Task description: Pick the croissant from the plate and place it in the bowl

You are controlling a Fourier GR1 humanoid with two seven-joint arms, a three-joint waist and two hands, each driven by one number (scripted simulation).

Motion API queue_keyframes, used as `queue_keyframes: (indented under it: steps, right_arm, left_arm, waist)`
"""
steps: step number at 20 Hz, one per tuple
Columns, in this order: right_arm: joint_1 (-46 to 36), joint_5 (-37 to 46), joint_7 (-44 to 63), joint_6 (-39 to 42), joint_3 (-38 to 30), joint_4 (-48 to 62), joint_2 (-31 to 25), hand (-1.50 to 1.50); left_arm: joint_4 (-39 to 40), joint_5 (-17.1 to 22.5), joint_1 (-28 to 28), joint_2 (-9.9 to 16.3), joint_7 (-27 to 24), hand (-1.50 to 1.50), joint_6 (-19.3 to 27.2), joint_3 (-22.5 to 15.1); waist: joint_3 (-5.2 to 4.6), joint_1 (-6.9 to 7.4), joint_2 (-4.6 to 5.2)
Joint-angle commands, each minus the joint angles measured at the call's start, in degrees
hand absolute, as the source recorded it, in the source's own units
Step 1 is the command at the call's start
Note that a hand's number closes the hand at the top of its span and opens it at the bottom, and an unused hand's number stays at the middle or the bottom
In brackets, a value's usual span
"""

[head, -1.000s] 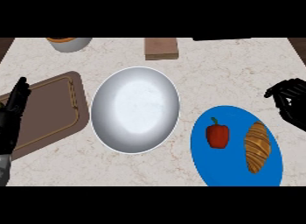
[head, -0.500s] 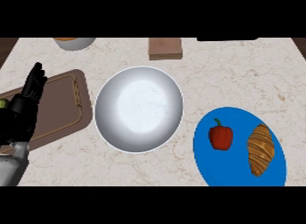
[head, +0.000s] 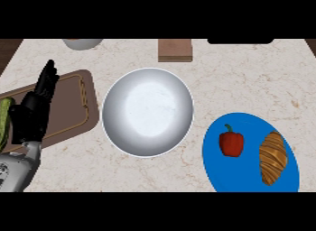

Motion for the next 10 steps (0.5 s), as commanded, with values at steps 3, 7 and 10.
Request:
queue_keyframes:
  steps: [3, 7, 10]
  right_arm:
    - [-4.7, 8.9, 3.2, 2.6, 6.4, -2.4, -3.7, -1.5]
    - [-3.5, 8.8, 12.3, 3.9, 9.0, -13.6, -1.7, -1.5]
    - [-3.1, 12.6, 12.0, 5.2, 11.2, -14.4, -0.8, -1.5]
  left_arm:
    - [-0.7, -0.8, -1.5, 0.5, 2.6, 0.0, -1.3, 0.6]
    - [-2.8, -3.4, 1.0, -2.4, 2.8, 0.0, 0.6, -1.2]
    - [0.3, -1.0, -1.4, -0.8, 1.2, 0.0, -3.1, 3.0]
  waist:
    - [-0.03, 0.96, 0.09]
    - [-0.11, 0.05, -0.21]
    - [-0.08, -0.03, -0.05]
